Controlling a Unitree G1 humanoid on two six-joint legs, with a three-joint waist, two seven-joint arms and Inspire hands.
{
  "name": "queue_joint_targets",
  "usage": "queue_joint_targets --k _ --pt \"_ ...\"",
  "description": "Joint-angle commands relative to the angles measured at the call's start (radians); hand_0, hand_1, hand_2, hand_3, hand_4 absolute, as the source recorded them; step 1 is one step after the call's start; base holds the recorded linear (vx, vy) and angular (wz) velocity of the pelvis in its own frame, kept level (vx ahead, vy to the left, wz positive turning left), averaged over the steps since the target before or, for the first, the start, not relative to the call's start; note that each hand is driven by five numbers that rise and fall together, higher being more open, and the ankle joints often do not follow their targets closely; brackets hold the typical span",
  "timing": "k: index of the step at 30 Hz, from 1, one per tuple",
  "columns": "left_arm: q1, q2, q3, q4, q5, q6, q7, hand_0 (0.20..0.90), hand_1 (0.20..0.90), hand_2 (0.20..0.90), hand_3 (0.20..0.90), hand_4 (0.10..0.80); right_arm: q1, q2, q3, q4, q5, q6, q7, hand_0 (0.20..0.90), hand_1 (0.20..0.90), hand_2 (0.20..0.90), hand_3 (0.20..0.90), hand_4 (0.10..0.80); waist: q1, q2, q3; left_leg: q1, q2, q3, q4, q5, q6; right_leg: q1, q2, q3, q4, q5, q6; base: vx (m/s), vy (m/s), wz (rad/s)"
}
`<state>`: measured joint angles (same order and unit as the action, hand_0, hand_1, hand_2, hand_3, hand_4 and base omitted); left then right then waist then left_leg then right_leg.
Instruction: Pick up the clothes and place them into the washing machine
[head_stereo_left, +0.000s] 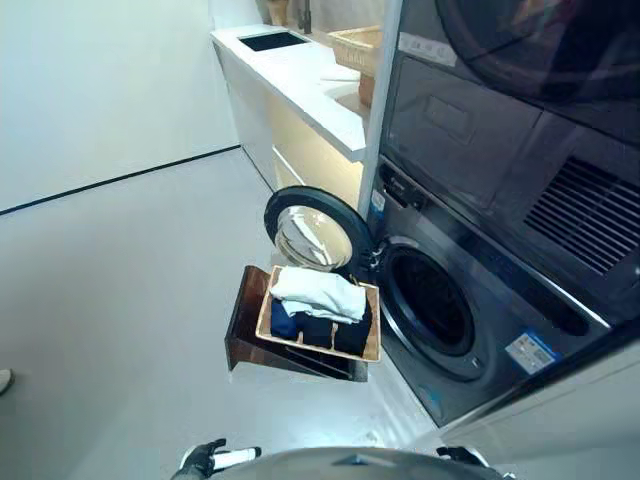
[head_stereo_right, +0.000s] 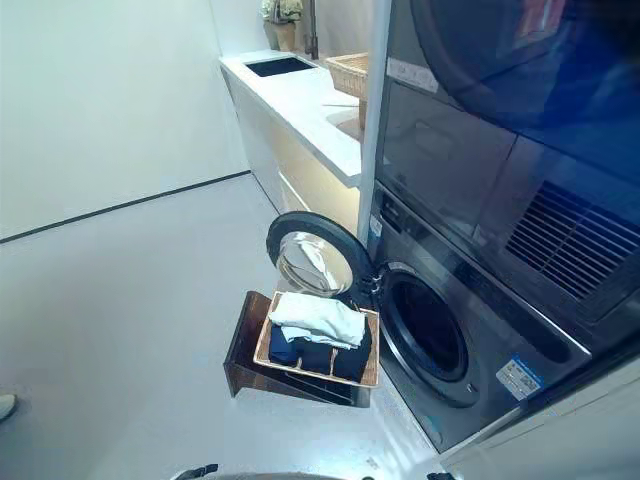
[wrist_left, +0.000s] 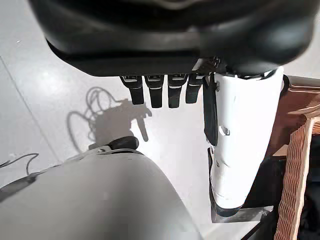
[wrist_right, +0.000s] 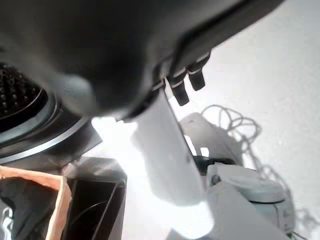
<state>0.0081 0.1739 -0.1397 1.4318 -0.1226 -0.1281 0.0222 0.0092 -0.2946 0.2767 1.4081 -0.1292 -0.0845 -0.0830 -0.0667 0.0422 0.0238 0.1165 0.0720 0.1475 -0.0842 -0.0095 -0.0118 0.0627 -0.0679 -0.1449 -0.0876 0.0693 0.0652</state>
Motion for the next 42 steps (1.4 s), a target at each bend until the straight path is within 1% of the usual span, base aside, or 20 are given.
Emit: queue_joint_targets --k 1,23,30,31,34,35,38,39,41,42 --pt "-0.094 -0.008 -0.009 0.036 0.007 -0.012 0.010 0.900 0.900 0.900 0.900 0.800 -0.095 0.046 0.044 0.068 -0.009 0.004 0.020 0.900 0.900 0.900 0.900 0.800 0.005 -0.041 0.033 0.061 -0.061 0.026 -0.003 -0.051 -0.026 0.060 -0.009 0.015 0.000 -0.031 0.050 0.000 0.000 0.00" --pt "-0.103 -0.004 -0.012 -0.001 -0.045 -0.037 0.014 0.900 0.900 0.900 0.900 0.800 -0.111 0.050 0.066 0.048 -0.001 -0.006 0.014 0.900 0.900 0.900 0.900 0.800 0.007 -0.034 0.066 0.039 -0.060 0.024 -0.003 -0.038 -0.028 0.038 -0.010 0.017 0.000 -0.025 0.048 -0.001 -0.001 0.00" --pt "-0.107 -0.002 -0.011 0.006 -0.056 -0.029 0.012 0.900 0.900 0.900 0.900 0.800 -0.128 0.042 0.063 0.040 0.009 -0.002 0.012 0.900 0.900 0.900 0.900 0.800 0.001 -0.022 0.079 0.030 -0.056 0.034 -0.003 -0.030 -0.031 0.022 -0.005 0.031 0.000 -0.023 0.043 -0.001 -0.014 0.00" --pt "-0.110 0.000 -0.010 0.010 -0.060 -0.028 0.015 0.900 0.900 0.900 0.900 0.800 -0.136 0.039 0.061 0.038 0.015 0.000 0.011 0.900 0.900 0.900 0.900 0.800 0.000 -0.016 0.082 0.033 -0.051 0.039 -0.003 -0.027 -0.033 0.021 0.000 0.038 0.000 -0.024 0.040 0.002 -0.055 -0.07" --pt "-0.112 0.000 -0.009 0.012 -0.063 -0.027 0.016 0.900 0.900 0.900 0.900 0.800 -0.142 0.036 0.060 0.038 0.020 -0.001 0.012 0.900 0.900 0.900 0.900 0.800 -0.003 -0.011 0.084 0.036 -0.045 0.045 -0.003 -0.027 -0.036 0.020 0.005 0.045 0.000 -0.027 0.036 0.006 -0.069 -0.15" --pt "-0.116 0.002 -0.005 0.010 -0.074 -0.026 0.016 0.900 0.900 0.900 0.900 0.800 -0.150 0.030 0.055 0.035 0.030 -0.002 0.008 0.900 0.900 0.900 0.900 0.800 -0.006 -0.005 0.088 0.045 -0.035 0.055 -0.003 -0.022 -0.040 0.023 0.014 0.054 0.000 -0.032 0.030 0.015 -0.089 -0.07" --pt "-0.118 0.003 -0.003 0.008 -0.083 -0.025 0.013 0.900 0.900 0.900 0.900 0.800 -0.154 0.027 0.053 0.034 0.034 -0.002 0.008 0.900 0.900 0.900 0.900 0.800 -0.008 -0.003 0.092 0.050 -0.030 0.061 -0.003 -0.017 -0.043 0.024 0.019 0.059 0.000 -0.033 0.025 0.013 -0.094 -0.07" --pt "-0.125 0.007 0.000 0.002 -0.094 -0.026 0.011 0.900 0.900 0.900 0.900 0.800 -0.162 0.023 0.054 0.028 0.041 -0.007 0.007 0.900 0.900 0.900 0.900 0.800 -0.010 -0.005 0.102 0.052 -0.015 0.070 0.016 -0.012 -0.050 0.022 0.030 0.073 0.011 -0.044 0.013 0.004 -0.172 -0.07" --pt "-0.131 0.012 -0.001 -0.003 -0.096 -0.026 0.016 0.900 0.900 0.900 0.900 0.800 -0.170 0.023 0.059 0.020 0.046 -0.010 0.005 0.900 0.900 0.900 0.900 0.800 -0.011 -0.017 0.111 0.024 0.007 0.076 0.090 -0.027 -0.059 0.018 0.041 0.087 0.022 -0.055 0.001 0.020 -0.286 -0.24" --pt "-0.130 0.017 0.000 -0.005 -0.098 -0.025 0.017 0.900 0.900 0.900 0.900 0.800 -0.169 0.024 0.066 0.015 0.047 -0.012 0.005 0.900 0.900 0.900 0.900 0.800 -0.007 -0.035 0.120 -0.012 0.033 0.073 0.194 -0.023 -0.068 0.029 0.054 0.096 0.024 -0.065 -0.014 0.033 -0.256 -0.29"
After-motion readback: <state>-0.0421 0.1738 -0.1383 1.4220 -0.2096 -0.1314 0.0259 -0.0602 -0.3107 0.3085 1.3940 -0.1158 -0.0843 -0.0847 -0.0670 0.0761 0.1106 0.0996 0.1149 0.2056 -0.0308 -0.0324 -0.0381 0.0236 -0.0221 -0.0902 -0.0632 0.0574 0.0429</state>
